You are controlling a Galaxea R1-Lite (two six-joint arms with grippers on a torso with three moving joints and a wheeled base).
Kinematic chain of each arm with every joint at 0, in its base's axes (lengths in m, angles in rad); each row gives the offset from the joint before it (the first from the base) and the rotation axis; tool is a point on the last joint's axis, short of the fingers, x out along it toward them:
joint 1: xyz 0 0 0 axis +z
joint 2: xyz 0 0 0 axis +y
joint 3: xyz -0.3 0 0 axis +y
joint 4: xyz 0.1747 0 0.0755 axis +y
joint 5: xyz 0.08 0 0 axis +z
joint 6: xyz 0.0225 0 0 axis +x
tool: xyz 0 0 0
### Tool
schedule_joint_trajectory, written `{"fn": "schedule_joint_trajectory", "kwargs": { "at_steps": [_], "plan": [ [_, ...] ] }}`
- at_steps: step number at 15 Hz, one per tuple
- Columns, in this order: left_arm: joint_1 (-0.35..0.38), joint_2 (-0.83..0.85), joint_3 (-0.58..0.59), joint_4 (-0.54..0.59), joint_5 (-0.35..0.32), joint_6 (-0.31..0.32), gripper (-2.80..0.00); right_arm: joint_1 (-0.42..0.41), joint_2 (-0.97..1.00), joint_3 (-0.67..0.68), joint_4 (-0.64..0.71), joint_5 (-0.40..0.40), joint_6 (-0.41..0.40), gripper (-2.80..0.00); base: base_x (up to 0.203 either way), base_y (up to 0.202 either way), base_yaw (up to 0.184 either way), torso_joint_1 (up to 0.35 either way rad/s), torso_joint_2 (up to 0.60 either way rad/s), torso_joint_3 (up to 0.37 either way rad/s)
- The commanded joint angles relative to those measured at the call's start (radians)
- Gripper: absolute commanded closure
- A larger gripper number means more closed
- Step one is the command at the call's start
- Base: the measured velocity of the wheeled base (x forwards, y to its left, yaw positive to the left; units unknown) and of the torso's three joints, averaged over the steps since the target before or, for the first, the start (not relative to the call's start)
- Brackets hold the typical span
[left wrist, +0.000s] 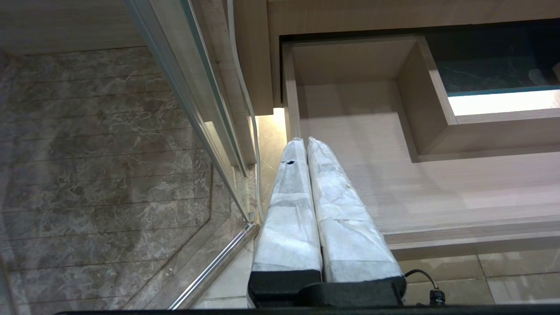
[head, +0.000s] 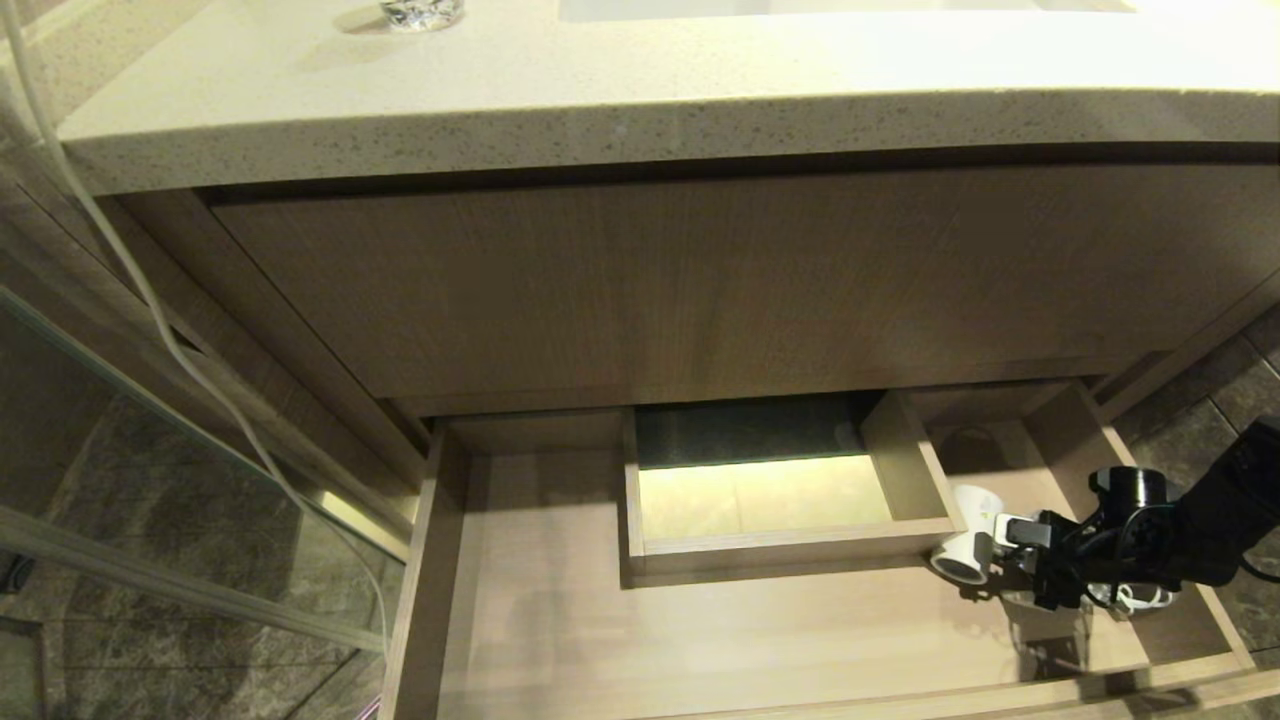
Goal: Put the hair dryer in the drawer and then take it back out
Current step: Take the hairdryer out
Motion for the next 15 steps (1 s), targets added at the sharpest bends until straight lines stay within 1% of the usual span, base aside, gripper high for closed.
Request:
{"fn": "schedule_joint_trajectory", "kwargs": {
  "at_steps": [1, 15],
  "plan": [
    [0.000, 0.000, 0.000, 0.001, -0.001, 0.000, 0.00, 0.002, 0.007, 0.002, -0.005, 0.003, -0.008, 0.00, 0.000, 0.000, 0.000, 0.000, 0.00, 0.000],
    [0.000, 0.000, 0.000, 0.001, 0.000, 0.000, 0.00, 0.004, -0.033, 0.006, -0.014, 0.002, -0.009, 0.00, 0.000, 0.000, 0.000, 0.000, 0.00, 0.000]
  ]
}}
